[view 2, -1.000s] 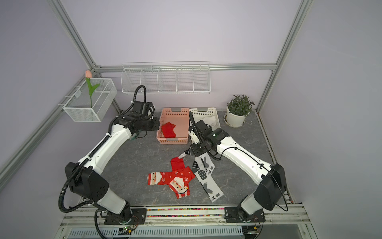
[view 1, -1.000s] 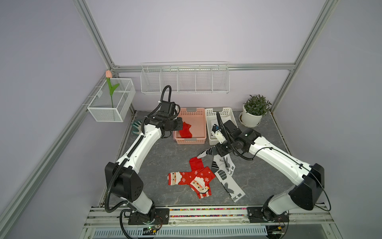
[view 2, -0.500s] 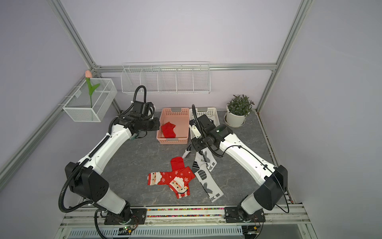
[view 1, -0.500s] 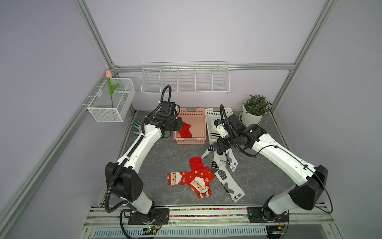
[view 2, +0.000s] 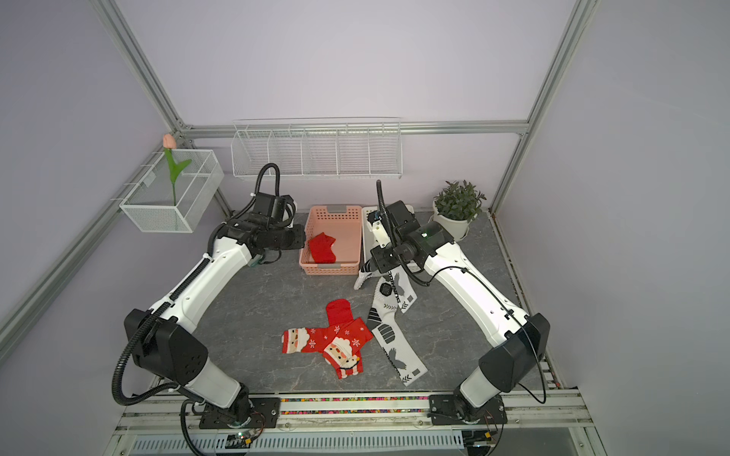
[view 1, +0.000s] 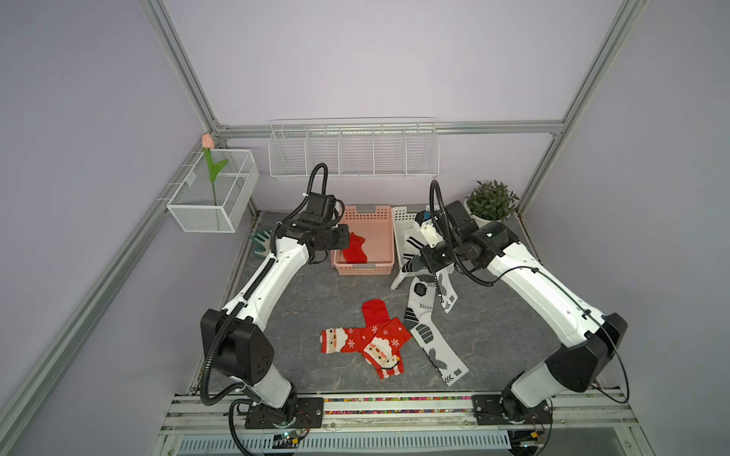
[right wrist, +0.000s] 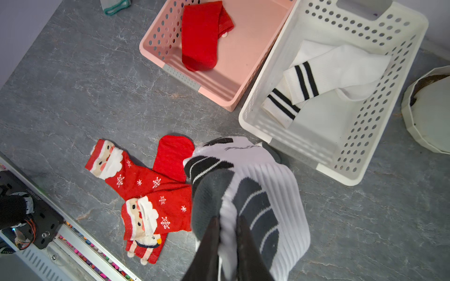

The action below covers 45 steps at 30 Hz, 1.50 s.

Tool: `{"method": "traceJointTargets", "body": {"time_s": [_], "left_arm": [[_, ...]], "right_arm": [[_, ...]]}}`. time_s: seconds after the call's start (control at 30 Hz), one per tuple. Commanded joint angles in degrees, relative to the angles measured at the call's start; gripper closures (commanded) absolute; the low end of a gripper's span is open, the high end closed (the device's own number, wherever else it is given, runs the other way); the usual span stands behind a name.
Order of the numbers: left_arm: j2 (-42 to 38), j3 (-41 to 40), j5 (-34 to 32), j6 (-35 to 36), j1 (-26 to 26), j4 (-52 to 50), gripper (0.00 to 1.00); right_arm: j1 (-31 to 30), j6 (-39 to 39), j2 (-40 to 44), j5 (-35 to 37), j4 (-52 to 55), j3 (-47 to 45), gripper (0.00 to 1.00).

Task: Sort the socks into the basket by color
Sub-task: Pick up the sock at the center of the board, then place the sock in the bin.

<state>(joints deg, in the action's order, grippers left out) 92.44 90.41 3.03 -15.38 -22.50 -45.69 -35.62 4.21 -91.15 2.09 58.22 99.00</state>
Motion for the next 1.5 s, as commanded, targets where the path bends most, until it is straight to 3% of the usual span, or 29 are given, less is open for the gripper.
{"method": "traceJointTargets", "body": {"time_s": [0.0, 0.7, 1.13, 1.47], "left_arm": [[-0.94, -0.76, 0.48, 0.06, 0.33, 0.08, 0.83], [-0.62, -0.84, 1.19, 0.08, 0.27, 0.08, 0.83], [0.11, -0.94, 1.28, 0.22, 0.32, -0.01, 0.83], [0.54, -0.94, 1.75, 0.08, 0.27, 0.08, 0.83]], "right_arm": [[1.91, -2.6, -1.92, -0.24, 2.09, 5.01, 0.83], [10.21, -5.58, -24.99, 4.94, -2.92, 30.29, 0.84], [12.44, -3.15, -29.61, 5.38, -18.7, 23.4, 0.84], [13.49, -1.8, -27.0, 4.14, -26.39, 7.61, 0.83]]}}
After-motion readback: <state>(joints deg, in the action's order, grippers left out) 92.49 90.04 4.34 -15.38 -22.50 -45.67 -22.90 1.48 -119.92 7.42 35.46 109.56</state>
